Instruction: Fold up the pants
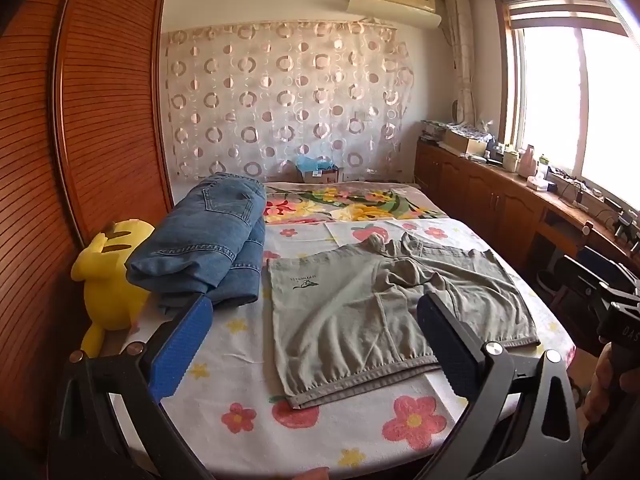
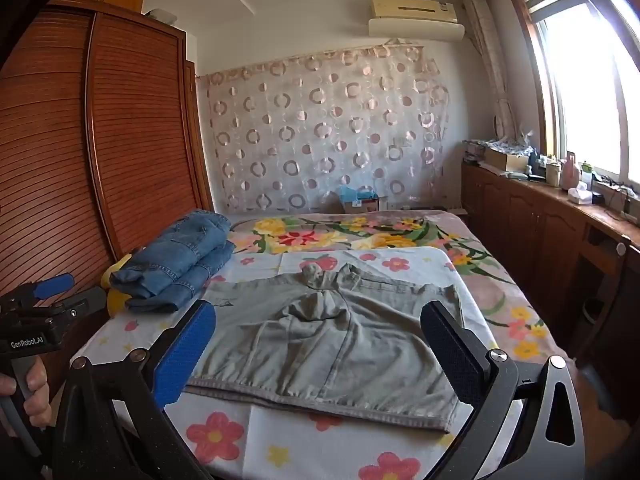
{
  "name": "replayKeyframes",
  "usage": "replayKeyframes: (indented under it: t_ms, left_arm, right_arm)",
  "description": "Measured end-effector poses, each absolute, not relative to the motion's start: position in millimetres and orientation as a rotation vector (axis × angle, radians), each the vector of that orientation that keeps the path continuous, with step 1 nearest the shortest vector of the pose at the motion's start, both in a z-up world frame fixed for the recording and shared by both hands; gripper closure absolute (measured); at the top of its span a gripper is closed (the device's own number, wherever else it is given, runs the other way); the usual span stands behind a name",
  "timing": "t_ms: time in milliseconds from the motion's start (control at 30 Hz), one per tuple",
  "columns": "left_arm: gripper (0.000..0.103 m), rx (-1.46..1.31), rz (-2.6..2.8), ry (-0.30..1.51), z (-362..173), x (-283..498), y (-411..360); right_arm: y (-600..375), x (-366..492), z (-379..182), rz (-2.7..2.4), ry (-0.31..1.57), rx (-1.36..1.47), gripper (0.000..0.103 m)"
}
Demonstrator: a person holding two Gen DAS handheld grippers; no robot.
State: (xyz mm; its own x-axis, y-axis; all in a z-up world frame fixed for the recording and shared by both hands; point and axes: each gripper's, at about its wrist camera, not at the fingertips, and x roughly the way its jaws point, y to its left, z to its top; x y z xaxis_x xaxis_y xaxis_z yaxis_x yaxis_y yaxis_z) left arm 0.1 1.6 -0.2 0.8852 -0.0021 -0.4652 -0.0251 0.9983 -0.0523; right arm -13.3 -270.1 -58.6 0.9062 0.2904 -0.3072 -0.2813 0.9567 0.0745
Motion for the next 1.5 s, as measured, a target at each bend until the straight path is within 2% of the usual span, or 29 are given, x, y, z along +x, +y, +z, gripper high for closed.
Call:
replayKeyframes:
  t_ms: [1500]
  left_arm:
    - [0.001,-0.032,0.012,0.495,-14,3,-2]
  right_arm:
    - [-268,-15,-58,0.291,0.321,0.022,0.001]
